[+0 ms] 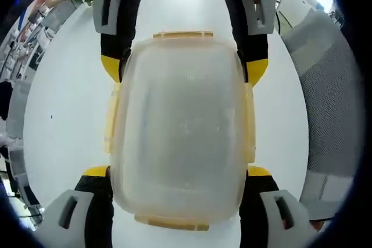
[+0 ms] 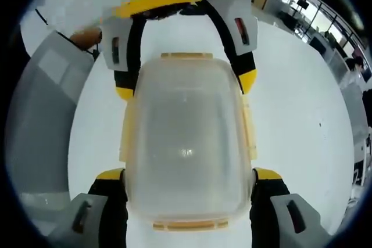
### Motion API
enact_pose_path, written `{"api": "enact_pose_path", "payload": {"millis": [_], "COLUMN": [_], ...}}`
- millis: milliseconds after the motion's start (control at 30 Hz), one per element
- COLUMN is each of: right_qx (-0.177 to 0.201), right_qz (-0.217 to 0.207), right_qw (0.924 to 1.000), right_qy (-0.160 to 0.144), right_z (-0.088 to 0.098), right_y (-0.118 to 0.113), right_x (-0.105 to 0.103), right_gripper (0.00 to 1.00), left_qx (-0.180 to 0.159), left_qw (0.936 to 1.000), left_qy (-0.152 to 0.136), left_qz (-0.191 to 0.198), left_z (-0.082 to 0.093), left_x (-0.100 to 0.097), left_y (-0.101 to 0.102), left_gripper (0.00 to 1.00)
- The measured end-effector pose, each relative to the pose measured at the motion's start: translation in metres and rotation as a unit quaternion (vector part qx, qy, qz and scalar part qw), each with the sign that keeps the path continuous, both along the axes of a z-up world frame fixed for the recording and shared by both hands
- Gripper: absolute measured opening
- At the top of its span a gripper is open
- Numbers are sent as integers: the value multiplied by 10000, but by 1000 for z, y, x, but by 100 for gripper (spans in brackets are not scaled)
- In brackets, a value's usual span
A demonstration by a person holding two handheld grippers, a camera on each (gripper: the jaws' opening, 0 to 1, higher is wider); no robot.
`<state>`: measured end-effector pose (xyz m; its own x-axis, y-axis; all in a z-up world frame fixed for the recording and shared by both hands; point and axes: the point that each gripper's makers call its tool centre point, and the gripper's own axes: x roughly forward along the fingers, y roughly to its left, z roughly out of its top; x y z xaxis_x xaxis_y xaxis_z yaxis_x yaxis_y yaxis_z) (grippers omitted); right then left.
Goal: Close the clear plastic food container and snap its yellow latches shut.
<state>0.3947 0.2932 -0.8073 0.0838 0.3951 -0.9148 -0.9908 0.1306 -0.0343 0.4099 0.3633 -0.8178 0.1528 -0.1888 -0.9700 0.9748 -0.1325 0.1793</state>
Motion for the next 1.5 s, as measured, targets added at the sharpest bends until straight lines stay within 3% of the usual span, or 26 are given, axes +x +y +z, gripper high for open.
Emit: {"api": "enact_pose_path", "payload": {"millis": [33,100,200,267,300,367,467,700,1067,1267,1500], "right_qx": [6,-75,-422,-265,-43,14,-141,40,99,367,669], "right_qz": [-2,-89,312,162,-8,-42,108,111,9,-182,-446], "right_qw": [10000,9999,9985,9995,10000,10000,9998,9999,9995,9988,9956], "right_qy": [5,-54,-178,-9,28,45,-102,-126,-304,-281,-482], "right_z": [0,-1,-13,-14,-12,-9,-11,-3,4,10,17], "right_y": [0,-3,-16,-14,-9,-10,-14,-3,-8,-6,-6], "right_x": [0,3,-2,-10,-10,-9,-7,-8,-3,-5,3], "right_gripper": [89,96,100,100,100,100,100,99,96,98,100], "left_qx": [165,79,199,-38,-64,35,-40,-57,-322,-631,-774], "left_qw": [9996,9998,9947,9972,9986,9992,9995,9994,9987,9966,9946], "left_qy": [-48,172,836,644,464,363,300,324,166,114,59], "left_qz": [-211,-41,569,366,247,180,93,96,346,526,691], "left_z": [-3,-5,-11,-8,-5,-3,-2,1,9,15,17], "left_x": [-1,-9,-23,-18,-13,-13,-12,-16,-8,-8,-7], "left_y": [3,2,13,8,7,9,5,-1,2,-1,3], "left_gripper": [94,99,99,99,99,99,99,97,94,94,94]}}
